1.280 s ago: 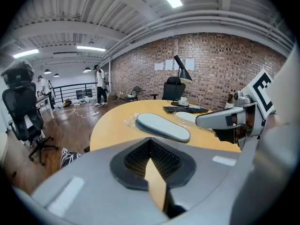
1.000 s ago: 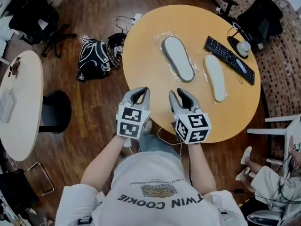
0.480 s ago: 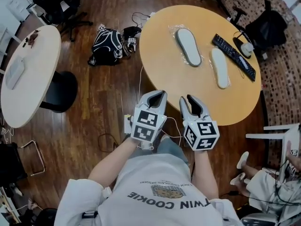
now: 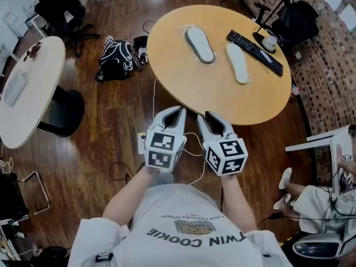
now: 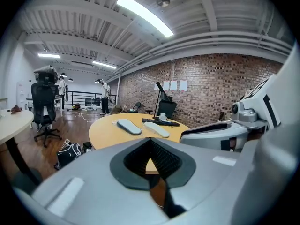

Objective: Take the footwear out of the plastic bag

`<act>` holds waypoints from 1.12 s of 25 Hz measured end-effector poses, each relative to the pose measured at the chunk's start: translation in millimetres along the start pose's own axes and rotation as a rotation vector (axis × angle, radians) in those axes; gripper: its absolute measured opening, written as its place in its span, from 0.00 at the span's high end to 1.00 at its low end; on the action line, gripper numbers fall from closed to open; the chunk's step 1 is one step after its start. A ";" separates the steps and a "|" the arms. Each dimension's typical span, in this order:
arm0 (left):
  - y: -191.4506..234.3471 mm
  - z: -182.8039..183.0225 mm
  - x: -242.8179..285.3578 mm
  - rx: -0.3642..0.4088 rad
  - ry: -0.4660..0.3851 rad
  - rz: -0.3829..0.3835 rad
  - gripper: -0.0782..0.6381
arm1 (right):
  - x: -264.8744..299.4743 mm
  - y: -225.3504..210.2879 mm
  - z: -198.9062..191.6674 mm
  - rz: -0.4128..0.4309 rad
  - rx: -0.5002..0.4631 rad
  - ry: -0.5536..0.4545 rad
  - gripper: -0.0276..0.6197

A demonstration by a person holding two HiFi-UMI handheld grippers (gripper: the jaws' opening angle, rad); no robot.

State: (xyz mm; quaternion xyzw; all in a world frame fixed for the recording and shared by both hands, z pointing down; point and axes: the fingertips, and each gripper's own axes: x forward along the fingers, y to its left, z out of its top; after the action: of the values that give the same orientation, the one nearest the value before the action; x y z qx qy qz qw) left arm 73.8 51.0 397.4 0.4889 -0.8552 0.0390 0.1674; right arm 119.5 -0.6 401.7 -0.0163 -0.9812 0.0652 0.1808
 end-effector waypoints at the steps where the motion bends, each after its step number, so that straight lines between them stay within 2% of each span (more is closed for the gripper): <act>1: -13.8 -3.6 -5.7 -0.004 -0.001 -0.001 0.89 | -14.6 -0.1 -4.9 0.001 -0.004 -0.001 0.81; 9: -131.1 -33.1 -55.4 -0.009 -0.012 -0.040 0.89 | -130.8 -1.8 -52.8 -0.027 -0.005 -0.015 0.87; 15: -201.1 -62.2 -98.8 0.006 -0.005 -0.047 0.89 | -200.9 12.0 -89.4 -0.033 0.012 -0.034 0.91; 20: -230.5 -71.7 -127.9 0.028 0.006 -0.048 0.89 | -235.4 26.0 -103.3 -0.031 0.035 -0.049 0.92; 28: -248.6 -82.7 -145.4 0.043 0.013 -0.070 0.89 | -255.7 36.4 -111.3 -0.048 0.051 -0.075 0.91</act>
State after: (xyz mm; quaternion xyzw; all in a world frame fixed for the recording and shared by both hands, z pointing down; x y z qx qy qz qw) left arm 373.2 60.8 404.0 0.5218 -0.8354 0.0546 0.1638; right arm 398.4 34.9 409.6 0.0144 -0.9854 0.0862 0.1460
